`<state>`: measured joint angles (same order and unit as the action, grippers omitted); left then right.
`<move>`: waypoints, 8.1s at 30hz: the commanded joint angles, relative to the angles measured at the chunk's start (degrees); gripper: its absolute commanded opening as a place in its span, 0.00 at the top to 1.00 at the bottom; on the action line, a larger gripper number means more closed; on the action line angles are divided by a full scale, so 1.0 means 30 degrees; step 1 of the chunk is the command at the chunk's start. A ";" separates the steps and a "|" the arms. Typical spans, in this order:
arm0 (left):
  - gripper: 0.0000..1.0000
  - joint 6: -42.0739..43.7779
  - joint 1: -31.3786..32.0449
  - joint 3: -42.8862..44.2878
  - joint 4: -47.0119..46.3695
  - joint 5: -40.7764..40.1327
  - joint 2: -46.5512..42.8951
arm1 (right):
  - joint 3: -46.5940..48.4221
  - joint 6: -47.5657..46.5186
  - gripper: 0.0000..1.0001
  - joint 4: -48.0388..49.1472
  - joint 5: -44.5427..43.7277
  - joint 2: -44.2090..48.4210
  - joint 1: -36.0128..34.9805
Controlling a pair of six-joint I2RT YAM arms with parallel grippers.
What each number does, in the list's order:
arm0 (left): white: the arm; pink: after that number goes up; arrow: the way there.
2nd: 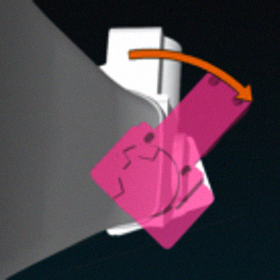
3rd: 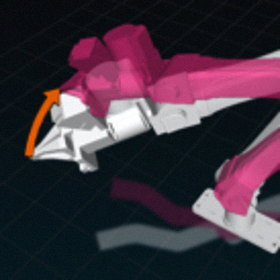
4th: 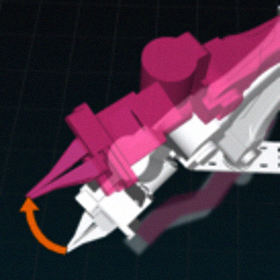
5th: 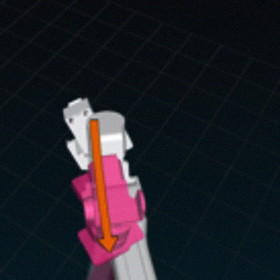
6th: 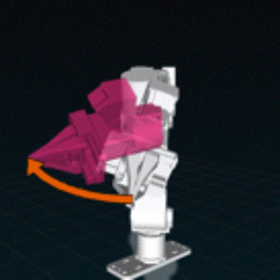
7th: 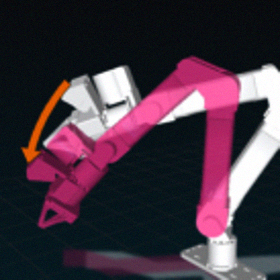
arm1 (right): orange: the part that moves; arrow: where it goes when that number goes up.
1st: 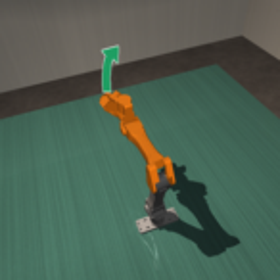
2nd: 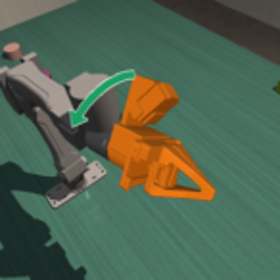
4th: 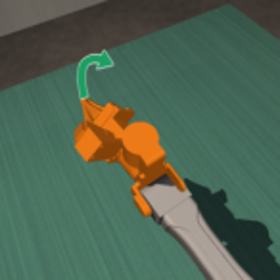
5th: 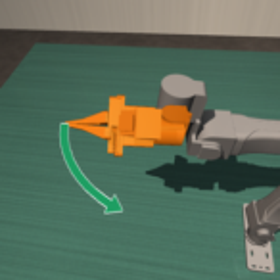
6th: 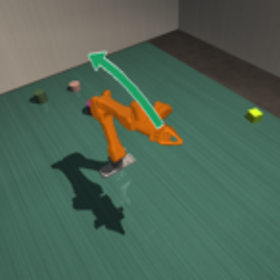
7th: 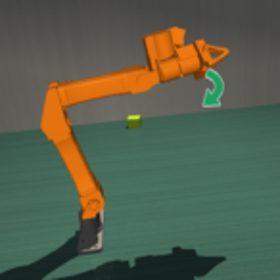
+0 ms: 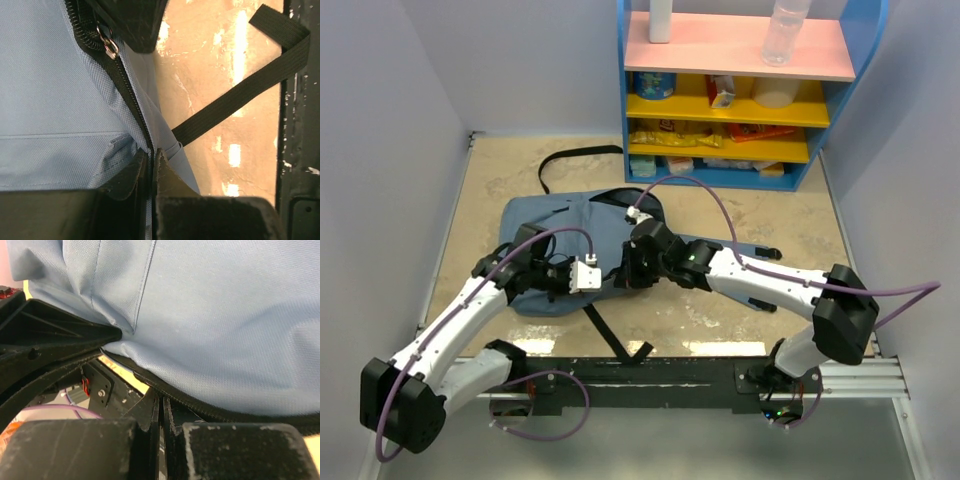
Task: Pack the student bag
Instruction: Zip the student bag at the center of the board.
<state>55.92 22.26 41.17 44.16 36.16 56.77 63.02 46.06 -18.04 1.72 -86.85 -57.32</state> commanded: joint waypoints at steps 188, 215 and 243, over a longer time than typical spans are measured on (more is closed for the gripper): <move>1.00 -1.1463 0.9278 0.4326 -0.8216 -0.8185 0.7238 | 0.0816 -0.4485 1.00 -0.3096 0.5318 0.2085 0.6977; 0.28 -1.2723 0.9629 0.6989 -0.6466 -0.6578 0.6068 | 0.0291 -0.4426 1.00 -0.3215 0.5698 0.2173 0.6948; 0.67 -1.2049 0.9689 0.5468 -0.8217 -1.2141 0.8380 | 0.1286 -0.4456 1.00 -0.3215 0.5902 0.1557 0.6949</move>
<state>20.05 51.16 58.59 22.26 1.52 82.17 63.22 32.97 -27.73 17.50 -83.20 -36.34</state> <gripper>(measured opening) 0.322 0.013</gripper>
